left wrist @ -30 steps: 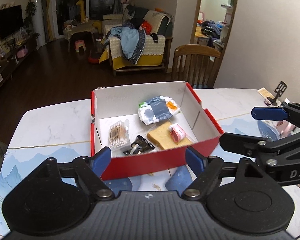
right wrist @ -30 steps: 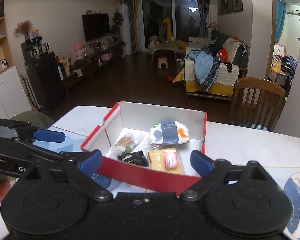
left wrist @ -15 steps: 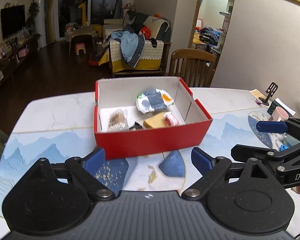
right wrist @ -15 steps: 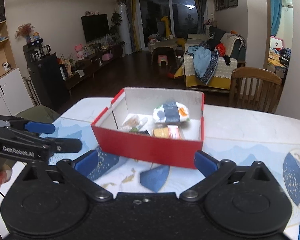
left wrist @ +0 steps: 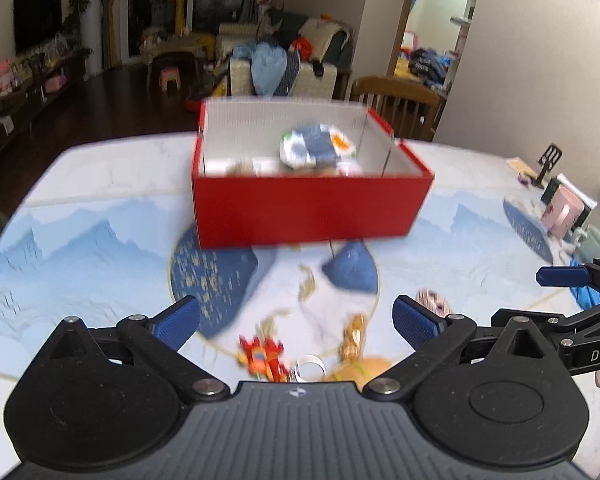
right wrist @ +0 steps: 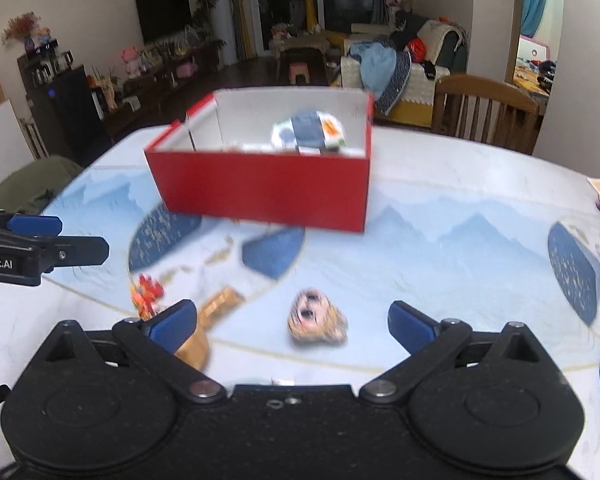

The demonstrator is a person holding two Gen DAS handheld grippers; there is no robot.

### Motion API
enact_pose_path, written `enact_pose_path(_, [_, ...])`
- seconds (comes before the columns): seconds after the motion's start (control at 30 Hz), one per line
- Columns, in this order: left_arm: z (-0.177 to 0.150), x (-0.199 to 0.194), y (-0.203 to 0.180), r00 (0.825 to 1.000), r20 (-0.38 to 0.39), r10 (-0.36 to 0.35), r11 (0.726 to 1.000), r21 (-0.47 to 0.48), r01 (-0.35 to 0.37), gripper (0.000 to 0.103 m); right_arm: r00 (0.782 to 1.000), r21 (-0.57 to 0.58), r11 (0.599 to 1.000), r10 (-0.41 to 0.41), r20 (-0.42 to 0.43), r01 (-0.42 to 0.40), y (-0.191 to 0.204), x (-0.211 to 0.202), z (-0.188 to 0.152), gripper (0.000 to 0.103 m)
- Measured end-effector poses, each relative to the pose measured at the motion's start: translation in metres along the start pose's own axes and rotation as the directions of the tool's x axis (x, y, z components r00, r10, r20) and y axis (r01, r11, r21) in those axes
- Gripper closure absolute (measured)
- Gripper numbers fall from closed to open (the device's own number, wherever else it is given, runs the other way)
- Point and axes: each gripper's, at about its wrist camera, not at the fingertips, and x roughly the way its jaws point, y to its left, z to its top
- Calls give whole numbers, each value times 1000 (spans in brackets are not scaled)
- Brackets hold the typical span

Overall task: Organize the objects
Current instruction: 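Withdraw both tools from the box back toward the remaining items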

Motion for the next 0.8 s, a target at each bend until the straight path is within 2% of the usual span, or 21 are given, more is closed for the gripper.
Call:
enact_pose_path(0.13, [-17, 8, -4, 998, -47, -36, 999, -22, 35, 0, 1000, -7, 1000, -10, -22, 10, -5, 4, -20, 3])
enact_pose_path(0.27, [-33, 16, -13, 995, -77, -57, 998, -4, 57, 0, 998, -25, 999, -26, -55, 25, -8, 11, -37, 5])
enact_pose_path(0.5, [-51, 36, -28, 991, -125, -56, 998, 10, 58, 0, 992, -37, 998, -50, -114, 46, -18, 28, -59, 11])
enact_pose_path(0.8, [-55, 58, -41, 987, -157, -24, 999, 37, 30, 0, 985, -70, 997, -51, -166, 40, -26, 43, -75, 18])
